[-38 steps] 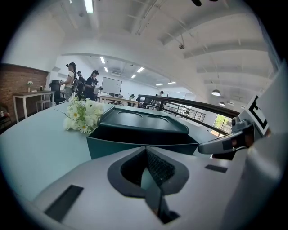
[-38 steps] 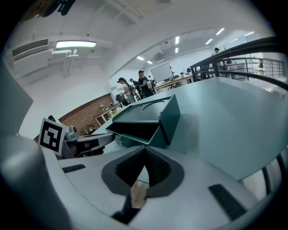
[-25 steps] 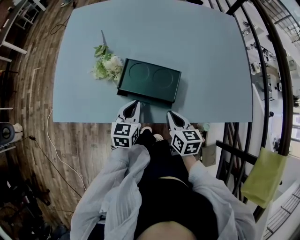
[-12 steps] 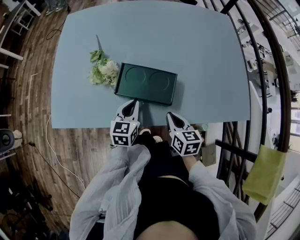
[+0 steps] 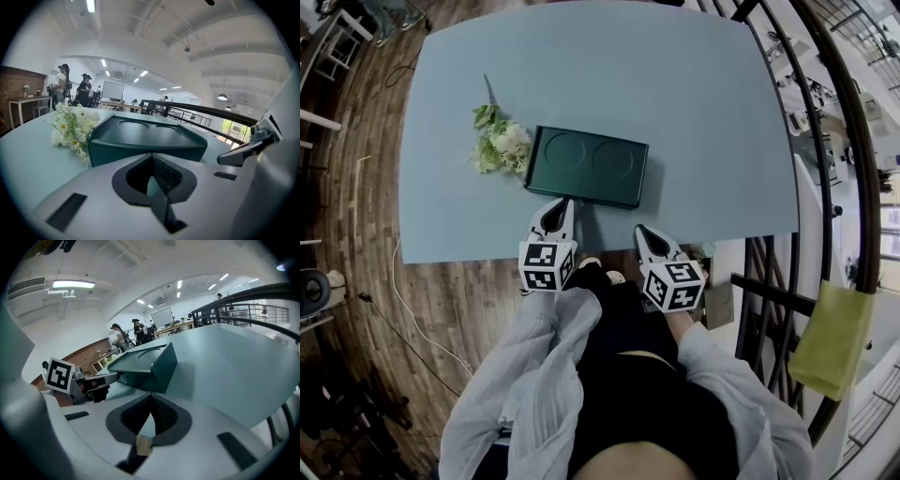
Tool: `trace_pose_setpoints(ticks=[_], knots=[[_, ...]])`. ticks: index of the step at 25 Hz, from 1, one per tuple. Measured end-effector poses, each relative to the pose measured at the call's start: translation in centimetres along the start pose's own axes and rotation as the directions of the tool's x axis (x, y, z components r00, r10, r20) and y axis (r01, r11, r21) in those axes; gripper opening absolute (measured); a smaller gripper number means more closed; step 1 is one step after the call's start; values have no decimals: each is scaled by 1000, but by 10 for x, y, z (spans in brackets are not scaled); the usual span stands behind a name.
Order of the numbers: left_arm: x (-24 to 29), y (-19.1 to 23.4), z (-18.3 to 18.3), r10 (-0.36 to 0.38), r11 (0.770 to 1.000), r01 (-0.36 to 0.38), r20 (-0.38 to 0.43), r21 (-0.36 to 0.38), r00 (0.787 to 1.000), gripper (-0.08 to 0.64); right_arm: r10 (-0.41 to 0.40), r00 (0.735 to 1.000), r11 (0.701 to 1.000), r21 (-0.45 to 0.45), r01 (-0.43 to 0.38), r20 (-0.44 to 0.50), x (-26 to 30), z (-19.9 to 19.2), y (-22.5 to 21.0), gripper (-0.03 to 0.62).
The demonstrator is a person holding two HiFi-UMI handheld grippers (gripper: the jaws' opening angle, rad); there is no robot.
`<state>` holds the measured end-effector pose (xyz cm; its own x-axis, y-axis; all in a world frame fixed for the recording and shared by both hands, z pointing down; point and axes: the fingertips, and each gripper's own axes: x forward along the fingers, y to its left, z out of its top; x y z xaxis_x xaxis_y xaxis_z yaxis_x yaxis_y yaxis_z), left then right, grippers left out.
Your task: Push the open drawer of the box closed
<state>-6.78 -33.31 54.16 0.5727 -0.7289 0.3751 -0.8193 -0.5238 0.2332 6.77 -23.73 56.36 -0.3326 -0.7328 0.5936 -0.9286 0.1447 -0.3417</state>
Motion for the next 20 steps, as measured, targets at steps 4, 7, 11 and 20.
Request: trace_pose_setpoints(ticks=[4, 7, 11, 20], knots=[[3, -1, 1, 0, 1000, 0, 6, 3, 1000, 17, -9, 1000, 1000, 4, 9, 4, -6, -1, -2, 6], [4, -3, -3, -6, 1000, 6, -5, -27, 1000, 17, -13, 1000, 1000, 8, 13, 10, -11, -5, -5, 6], [-4, -2, -12, 15, 998, -17, -33, -68, 999, 18, -10, 1000, 1000, 10, 9, 25, -17, -5, -3, 6], [-48, -8, -24, 63, 992, -67, -34, -105, 997, 18, 27, 995, 1000, 3, -28, 92, -37, 2, 4, 6]])
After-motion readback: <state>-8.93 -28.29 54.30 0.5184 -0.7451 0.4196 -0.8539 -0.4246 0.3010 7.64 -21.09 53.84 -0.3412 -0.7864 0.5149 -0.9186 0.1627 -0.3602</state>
